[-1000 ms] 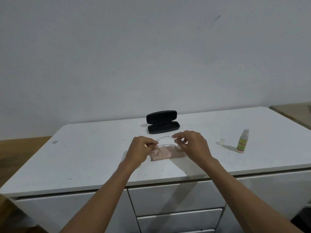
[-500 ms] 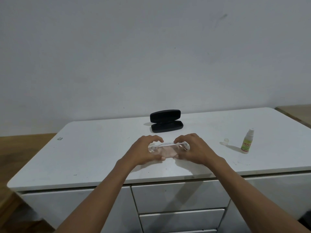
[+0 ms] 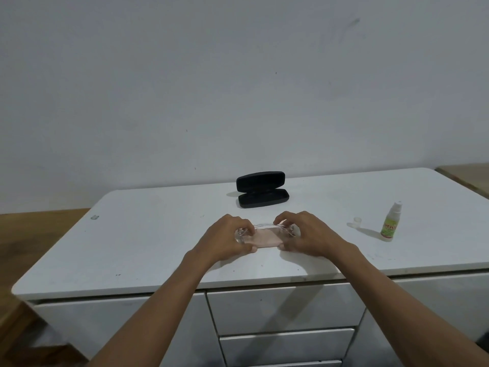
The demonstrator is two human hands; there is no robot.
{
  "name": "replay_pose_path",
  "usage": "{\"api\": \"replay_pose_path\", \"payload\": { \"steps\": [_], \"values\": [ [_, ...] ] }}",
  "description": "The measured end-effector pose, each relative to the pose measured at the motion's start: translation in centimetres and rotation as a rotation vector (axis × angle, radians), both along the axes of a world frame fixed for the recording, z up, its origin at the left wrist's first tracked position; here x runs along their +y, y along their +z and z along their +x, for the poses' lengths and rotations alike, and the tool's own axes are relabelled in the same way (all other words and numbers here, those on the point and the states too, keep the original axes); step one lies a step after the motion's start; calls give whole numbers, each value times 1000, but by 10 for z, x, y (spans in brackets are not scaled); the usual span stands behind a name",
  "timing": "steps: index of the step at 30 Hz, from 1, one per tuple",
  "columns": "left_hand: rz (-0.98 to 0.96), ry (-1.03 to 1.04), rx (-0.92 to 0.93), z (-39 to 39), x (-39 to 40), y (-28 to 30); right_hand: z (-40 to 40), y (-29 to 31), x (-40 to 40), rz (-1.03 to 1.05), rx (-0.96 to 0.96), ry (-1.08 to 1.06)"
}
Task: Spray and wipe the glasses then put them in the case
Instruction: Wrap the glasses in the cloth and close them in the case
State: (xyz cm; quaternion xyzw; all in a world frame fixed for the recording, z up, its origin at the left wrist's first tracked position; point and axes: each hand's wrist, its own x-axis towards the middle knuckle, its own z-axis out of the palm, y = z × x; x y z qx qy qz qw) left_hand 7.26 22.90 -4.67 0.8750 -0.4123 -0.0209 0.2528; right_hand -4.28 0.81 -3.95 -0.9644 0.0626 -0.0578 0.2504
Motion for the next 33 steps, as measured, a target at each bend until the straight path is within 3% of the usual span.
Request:
{"api": "replay_pose_path", "payload": {
  "steps": [18,33],
  "values": [
    [-160,15,125,12,-7,-3,11,-7,-8,44,-88,-3],
    [-274,15,3,108,-60,10,112,7,-53,6,-233,-33]
  ]
}}
